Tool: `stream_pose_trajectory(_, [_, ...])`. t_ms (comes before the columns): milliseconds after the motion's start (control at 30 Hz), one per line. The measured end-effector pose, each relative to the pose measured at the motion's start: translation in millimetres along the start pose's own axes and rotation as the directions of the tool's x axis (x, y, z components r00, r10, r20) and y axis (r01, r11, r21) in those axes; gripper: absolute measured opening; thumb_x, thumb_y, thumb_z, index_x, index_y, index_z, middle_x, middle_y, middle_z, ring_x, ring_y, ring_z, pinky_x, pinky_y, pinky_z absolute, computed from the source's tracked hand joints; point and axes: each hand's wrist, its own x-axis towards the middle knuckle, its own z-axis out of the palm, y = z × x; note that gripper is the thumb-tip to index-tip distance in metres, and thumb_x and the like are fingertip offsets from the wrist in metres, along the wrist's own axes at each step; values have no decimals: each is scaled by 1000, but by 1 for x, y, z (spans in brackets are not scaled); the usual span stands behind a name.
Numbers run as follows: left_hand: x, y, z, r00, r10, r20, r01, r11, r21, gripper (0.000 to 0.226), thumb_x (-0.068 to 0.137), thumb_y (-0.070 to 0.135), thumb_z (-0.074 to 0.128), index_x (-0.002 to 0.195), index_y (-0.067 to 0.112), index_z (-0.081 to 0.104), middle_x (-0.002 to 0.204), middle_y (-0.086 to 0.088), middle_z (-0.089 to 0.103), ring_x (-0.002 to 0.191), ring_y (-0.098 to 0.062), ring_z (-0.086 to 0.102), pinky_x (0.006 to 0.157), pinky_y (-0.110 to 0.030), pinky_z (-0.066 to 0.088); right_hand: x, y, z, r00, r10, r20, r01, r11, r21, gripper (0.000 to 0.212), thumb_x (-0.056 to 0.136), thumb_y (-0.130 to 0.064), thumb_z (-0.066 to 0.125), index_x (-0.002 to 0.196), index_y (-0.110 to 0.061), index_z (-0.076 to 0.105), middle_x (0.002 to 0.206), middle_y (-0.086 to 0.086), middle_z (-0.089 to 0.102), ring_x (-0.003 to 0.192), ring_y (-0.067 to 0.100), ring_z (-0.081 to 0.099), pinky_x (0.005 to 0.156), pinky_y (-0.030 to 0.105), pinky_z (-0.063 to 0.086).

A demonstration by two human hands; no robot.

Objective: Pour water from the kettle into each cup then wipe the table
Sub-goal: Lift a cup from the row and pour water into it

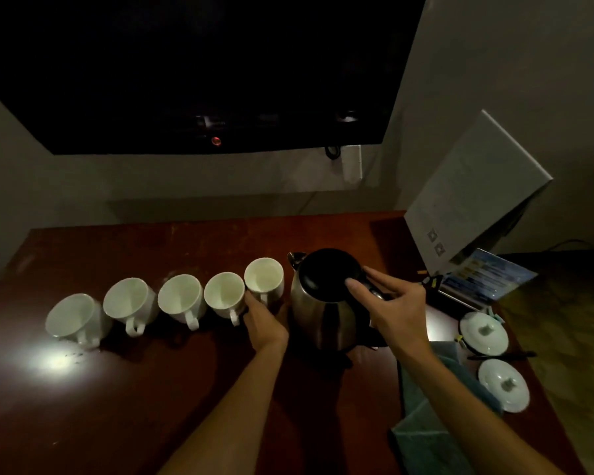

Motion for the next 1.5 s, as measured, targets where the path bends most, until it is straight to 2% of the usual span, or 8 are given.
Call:
stream_pose_trajectory(67, [0,1,6,996,-15,-87,15,1000,-6,47,99,51,42,137,24,52,133,-3,58,120,-21,54,101,-36,42,7,6,-4,1000,-3,30,2,1000,18,64,67,-35,84,122,-4,70,111,-4,74,101,1,72,79,15,57])
stream_pose_trajectory(200, [-4,2,8,996,-9,-90,9,1000,-1,64,84,35,73,139,17,44,132,-14,57,120,-33,54,100,-42,44,14,12,-11,999,-3,40,2,999,35,63,67,-33,83,121,-3,70,109,-2,75,98,0,72,77,14,57])
stream_pose_trajectory(300, [-4,2,4,990,-63,-130,51,994,-95,71,83,24,72,147,20,40,141,-13,53,129,-37,49,100,-55,45,16,15,-14,999,0,38,-1,999,38,64,67,-32,83,122,-3,71,106,-6,74,98,-1,72,77,13,57])
stream_pose_trajectory(500, [1,2,9,979,71,-189,-83,995,-57,69,75,15,81,137,25,52,136,-3,59,131,-29,47,103,-52,45,18,25,-21,1000,-7,29,7,1000,0,51,75,-14,85,122,0,70,103,-7,73,94,-6,71,76,10,55])
stream_pose_trajectory(633, [-1,6,12,985,92,-148,-101,994,-50,67,86,7,68,146,26,43,143,-6,53,136,-30,43,103,-51,44,16,24,-23,1000,-19,14,19,1000,2,57,71,-24,84,121,0,71,108,-1,75,97,-1,73,78,12,56])
stream_pose_trajectory(800, [0,8,8,986,68,-152,-75,996,-43,68,85,11,72,145,24,43,143,-6,53,134,-30,46,97,-50,46,9,22,-21,1000,-14,2,14,1000,-5,62,67,-32,83,121,-3,72,104,-11,74,97,-3,72,80,13,56])
stream_pose_trajectory(1267, [-7,6,3,992,6,-127,-15,997,-71,92,70,47,84,147,29,36,145,-1,49,134,-29,45,95,-52,45,-9,25,-20,999,-37,-13,37,999,17,59,69,-27,82,120,2,71,109,3,75,98,2,73,80,15,58])
stream_pose_trajectory(1500, [5,1,11,996,-11,-89,-1,991,-134,86,76,30,79,148,26,32,143,-10,50,134,-34,43,94,-52,44,-15,34,-20,999,-33,-20,33,999,-4,55,70,-22,83,119,0,71,105,-2,74,93,-5,72,78,12,57])
